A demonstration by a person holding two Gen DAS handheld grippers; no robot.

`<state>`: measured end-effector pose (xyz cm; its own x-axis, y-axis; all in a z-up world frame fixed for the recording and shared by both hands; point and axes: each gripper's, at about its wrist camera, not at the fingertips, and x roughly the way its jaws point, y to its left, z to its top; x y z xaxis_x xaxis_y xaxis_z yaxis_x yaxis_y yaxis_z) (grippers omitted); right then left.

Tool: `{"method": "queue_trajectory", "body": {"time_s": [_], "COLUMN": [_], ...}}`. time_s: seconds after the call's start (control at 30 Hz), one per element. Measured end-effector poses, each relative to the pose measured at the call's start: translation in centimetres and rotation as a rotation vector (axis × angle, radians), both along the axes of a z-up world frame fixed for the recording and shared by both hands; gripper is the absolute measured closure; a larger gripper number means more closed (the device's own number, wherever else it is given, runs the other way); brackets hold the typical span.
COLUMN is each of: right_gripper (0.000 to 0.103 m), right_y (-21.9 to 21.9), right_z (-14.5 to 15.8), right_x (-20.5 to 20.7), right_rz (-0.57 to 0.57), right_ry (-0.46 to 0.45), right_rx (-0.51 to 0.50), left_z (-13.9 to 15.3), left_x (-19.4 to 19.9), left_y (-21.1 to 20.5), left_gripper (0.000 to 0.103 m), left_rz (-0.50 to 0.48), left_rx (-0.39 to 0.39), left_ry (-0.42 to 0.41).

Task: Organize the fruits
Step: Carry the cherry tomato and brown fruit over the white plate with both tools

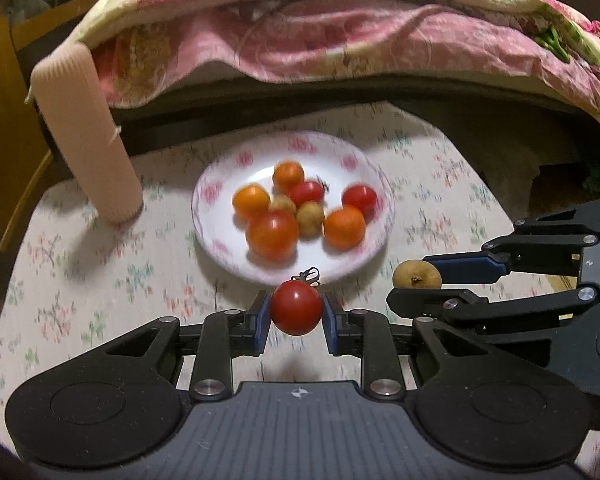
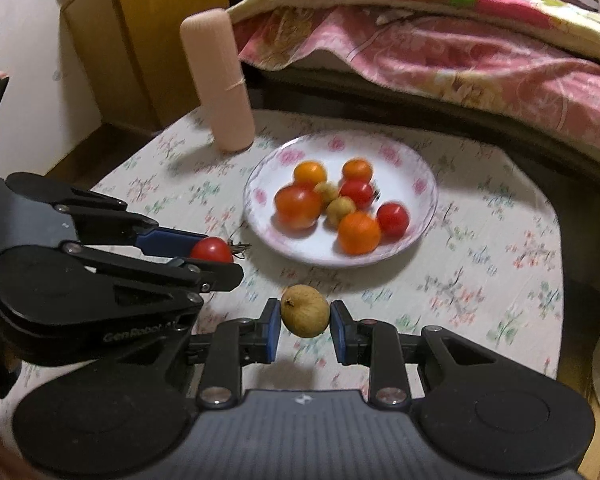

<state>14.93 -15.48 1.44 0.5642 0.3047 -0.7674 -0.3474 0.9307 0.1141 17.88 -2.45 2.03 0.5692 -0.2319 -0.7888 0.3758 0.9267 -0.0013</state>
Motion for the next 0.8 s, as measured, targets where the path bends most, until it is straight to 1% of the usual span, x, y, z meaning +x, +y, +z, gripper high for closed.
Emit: {"method": "queue_trajectory", "body": {"time_s": [0.2,0.57,0.8], "right_gripper": [0.069,0.069,0.069], "right_y": [-0.4,-0.4,-0.9], "right_z": [0.7,-0.3,-1.2], "right_x": [3.0,6.6,8.4], "right_rz": [-0.004,0.003,0.003], "right_ry": [-0.045,-0.087,-0.088], "right_rx": [-0.016,-0.056,-0.058], "left_z": [0.2,-1.0,-1.6], "left_x": [2.6,6.2,7.1], "left_y": [-0.3,-1.0,-1.3], "left_gripper": [0.07,0.07,0.07], "left_rz": [0.023,0.043,0.036], "left_rx": [-0.018,-0.004,0.001], "left_ry": [-0.016,-0.019,-0.026]}}
